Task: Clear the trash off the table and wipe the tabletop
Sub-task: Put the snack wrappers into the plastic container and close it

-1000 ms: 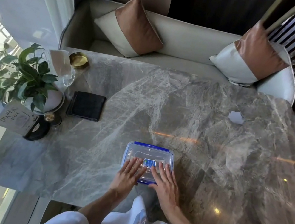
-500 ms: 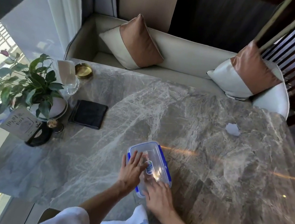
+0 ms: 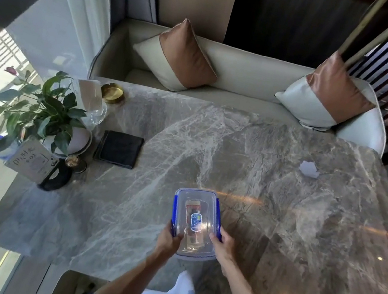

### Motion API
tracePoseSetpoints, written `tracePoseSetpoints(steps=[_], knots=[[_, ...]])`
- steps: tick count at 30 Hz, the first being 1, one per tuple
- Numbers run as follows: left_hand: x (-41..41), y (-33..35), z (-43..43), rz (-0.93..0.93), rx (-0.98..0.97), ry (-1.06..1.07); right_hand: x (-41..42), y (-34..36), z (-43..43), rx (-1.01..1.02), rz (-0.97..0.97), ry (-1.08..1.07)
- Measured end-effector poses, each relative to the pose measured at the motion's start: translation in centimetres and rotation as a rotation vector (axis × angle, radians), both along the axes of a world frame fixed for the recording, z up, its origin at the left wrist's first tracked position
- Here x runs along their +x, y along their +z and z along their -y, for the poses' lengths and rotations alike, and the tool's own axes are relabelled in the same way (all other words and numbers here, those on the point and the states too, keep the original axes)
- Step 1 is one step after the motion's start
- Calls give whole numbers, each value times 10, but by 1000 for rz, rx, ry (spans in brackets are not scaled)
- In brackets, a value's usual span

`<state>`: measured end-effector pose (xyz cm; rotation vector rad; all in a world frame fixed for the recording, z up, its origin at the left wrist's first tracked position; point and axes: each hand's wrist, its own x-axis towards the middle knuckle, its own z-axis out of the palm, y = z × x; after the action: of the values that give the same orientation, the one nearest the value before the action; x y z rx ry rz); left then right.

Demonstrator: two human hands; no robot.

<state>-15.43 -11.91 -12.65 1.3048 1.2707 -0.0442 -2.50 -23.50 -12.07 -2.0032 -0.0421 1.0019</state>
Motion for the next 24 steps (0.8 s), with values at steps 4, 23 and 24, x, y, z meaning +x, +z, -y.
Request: tracePoseSetpoints(steps=[4, 23, 24], knots=[[0, 12, 5, -28, 26, -5, -18, -5, 15, 4, -7, -61], [-105, 63, 4, 56, -69, 754, -56, 19, -78, 70, -114, 501], [-119, 62, -4, 85, -59, 829, -68, 21, -92, 63, -153, 494]])
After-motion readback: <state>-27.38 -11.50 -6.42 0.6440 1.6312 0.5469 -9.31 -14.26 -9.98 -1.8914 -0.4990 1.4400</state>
